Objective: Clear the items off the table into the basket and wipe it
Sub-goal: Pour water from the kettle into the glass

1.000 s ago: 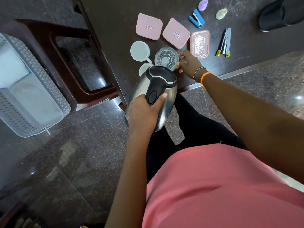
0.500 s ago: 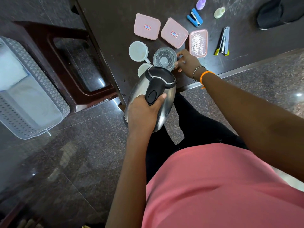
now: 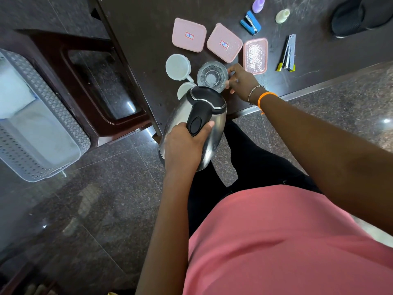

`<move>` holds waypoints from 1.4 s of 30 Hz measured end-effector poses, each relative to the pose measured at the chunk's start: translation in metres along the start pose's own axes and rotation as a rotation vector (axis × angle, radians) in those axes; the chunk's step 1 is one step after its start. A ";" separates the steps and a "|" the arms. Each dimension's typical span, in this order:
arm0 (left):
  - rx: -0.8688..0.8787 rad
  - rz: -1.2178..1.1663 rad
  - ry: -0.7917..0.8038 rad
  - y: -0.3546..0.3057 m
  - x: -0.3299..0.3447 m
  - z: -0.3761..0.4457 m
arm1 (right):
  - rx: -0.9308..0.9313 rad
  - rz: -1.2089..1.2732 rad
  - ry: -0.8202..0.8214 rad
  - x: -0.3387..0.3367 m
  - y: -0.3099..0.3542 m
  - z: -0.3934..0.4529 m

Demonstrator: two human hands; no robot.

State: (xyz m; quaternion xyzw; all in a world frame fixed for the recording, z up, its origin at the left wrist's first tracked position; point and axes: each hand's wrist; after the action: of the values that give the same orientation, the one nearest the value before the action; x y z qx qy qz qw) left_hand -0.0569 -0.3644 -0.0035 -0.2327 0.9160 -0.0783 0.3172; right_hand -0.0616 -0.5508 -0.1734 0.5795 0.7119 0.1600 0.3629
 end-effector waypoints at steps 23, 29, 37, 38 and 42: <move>-0.016 -0.007 0.024 -0.007 -0.002 0.000 | -0.024 0.069 0.005 0.004 -0.010 0.006; -0.012 0.002 0.002 -0.009 -0.002 0.000 | -0.038 0.090 0.009 0.005 -0.013 0.008; -0.003 -0.026 -0.006 -0.007 -0.003 0.000 | -0.029 0.108 -0.012 0.005 -0.013 0.008; -0.005 -0.031 -0.002 -0.006 -0.004 0.000 | -0.028 0.112 -0.014 0.005 -0.013 0.007; -0.006 -0.048 -0.007 -0.005 -0.005 0.001 | -0.023 0.114 -0.018 0.005 -0.012 0.007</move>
State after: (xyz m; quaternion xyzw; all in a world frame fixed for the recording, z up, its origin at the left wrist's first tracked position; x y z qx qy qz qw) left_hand -0.0514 -0.3665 -0.0002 -0.2560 0.9092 -0.0824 0.3179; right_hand -0.0653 -0.5507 -0.1876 0.6163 0.6726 0.1836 0.3662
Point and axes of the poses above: each hand's wrist, its own z-axis towards the middle knuckle, its own x-axis out of the palm, y = z × x, and after that the axes turned 8 degrees about -x, right-handed
